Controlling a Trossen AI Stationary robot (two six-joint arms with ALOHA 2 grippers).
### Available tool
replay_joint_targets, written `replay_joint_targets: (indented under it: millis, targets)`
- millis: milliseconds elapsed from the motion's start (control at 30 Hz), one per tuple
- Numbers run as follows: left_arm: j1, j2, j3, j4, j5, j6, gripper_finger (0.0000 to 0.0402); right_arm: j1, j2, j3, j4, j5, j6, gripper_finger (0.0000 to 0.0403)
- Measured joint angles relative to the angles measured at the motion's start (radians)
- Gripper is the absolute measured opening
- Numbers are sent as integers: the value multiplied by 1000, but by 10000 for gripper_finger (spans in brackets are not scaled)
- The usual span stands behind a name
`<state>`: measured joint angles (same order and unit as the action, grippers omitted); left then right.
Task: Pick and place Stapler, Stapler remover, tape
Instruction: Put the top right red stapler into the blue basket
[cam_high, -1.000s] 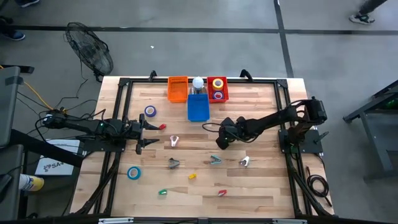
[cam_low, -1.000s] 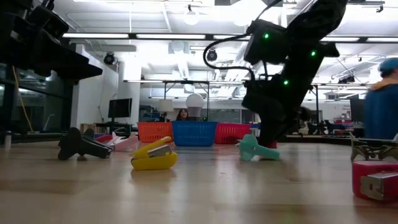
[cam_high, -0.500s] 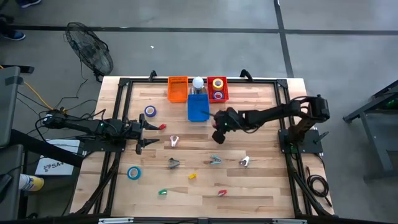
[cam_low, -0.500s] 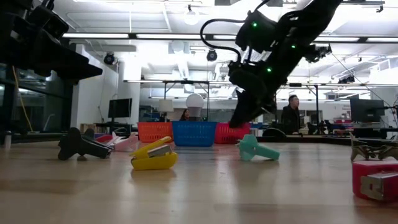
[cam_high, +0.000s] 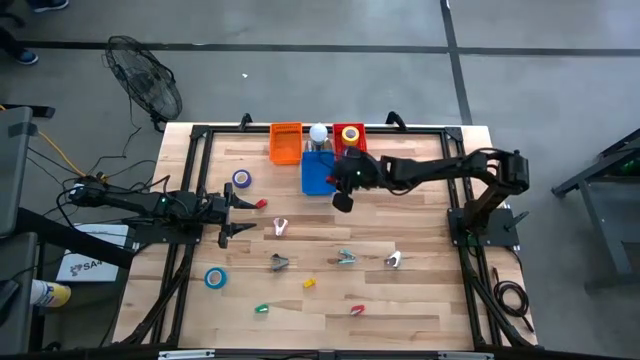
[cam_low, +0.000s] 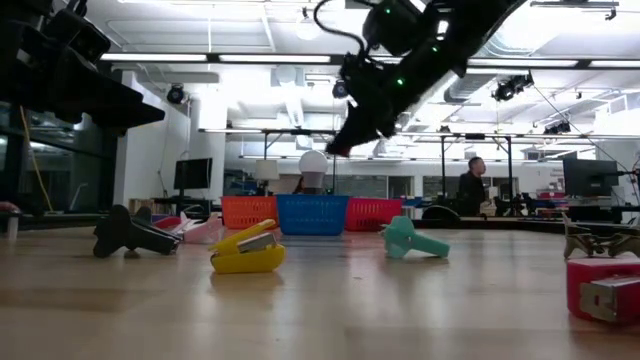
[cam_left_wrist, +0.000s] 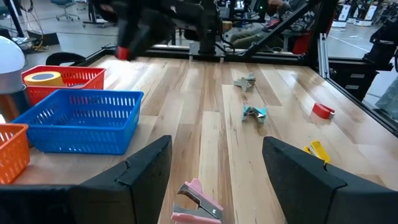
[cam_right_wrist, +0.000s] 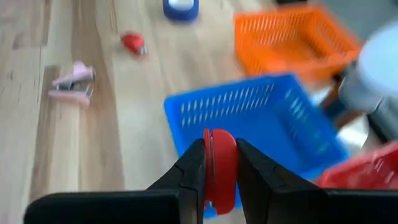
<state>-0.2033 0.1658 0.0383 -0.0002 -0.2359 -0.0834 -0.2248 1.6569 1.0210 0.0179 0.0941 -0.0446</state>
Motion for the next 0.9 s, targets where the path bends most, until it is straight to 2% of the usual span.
replay_joint_targets:
  millis: [133, 400, 567, 900]
  targets:
    - [0, 0, 0, 0, 0, 0, 246, -42, 3, -3, 89, -43, -83, 54]
    - [0, 0, 0, 0, 0, 0, 246, -113, 106, -4, 222, -175, -91, 54]
    - [0, 0, 0, 0, 0, 0, 246, -136, 154, -5, 241, -183, -90, 54]
    - [0, 0, 0, 0, 0, 0, 246, -155, 163, -5, 245, -179, -82, 63]
